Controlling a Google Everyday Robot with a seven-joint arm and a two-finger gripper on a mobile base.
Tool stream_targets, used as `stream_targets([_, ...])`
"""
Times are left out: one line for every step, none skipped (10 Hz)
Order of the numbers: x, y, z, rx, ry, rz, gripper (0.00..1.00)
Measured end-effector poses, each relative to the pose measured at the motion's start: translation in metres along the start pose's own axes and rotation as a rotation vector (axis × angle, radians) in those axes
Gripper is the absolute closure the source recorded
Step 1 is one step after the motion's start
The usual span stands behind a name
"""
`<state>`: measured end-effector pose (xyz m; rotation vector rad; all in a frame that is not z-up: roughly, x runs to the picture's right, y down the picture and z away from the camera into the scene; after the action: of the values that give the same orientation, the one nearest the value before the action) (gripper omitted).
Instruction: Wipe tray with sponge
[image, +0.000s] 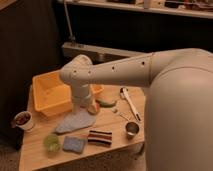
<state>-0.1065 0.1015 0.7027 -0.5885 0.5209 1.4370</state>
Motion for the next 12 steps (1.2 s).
stream_targets([0.0000,0.0000,0.0000,0.000,0.000,0.000,0.35])
stream_targets([0.0000,-0.0001,0.0000,0.000,0.000,0.000,0.35])
stream_targets([0.0000,0.0000,0.0000,0.000,0.000,0.000,0.35])
stream_targets([0.0000,-0.0001,0.0000,0.000,0.000,0.000,0.35])
stream_targets([0.0000,-0.0001,0.0001,0.000,0.000,0.000,0.35])
stream_targets([0.0001,-0.0001,0.0001,0.000,0.000,0.000,0.35])
stream_targets([0.0018,-0.0004,-0.0002,0.001,-0.003,-0.005,0.35])
stream_targets([0.0029,0.0032,-0.0025,-0.015,-0.026,-0.024,0.35])
stream_targets([0.0039,0.0051,-0.0043,-0.028,-0.042,-0.036,0.35])
stream_targets([0.0026,0.0037,-0.0039,-0.025,-0.046,-0.037,0.35])
stream_targets([0.0028,0.0050,-0.0040,-0.026,-0.047,-0.040,0.35])
stream_targets([0.0029,0.0060,-0.0041,-0.027,-0.046,-0.041,0.35])
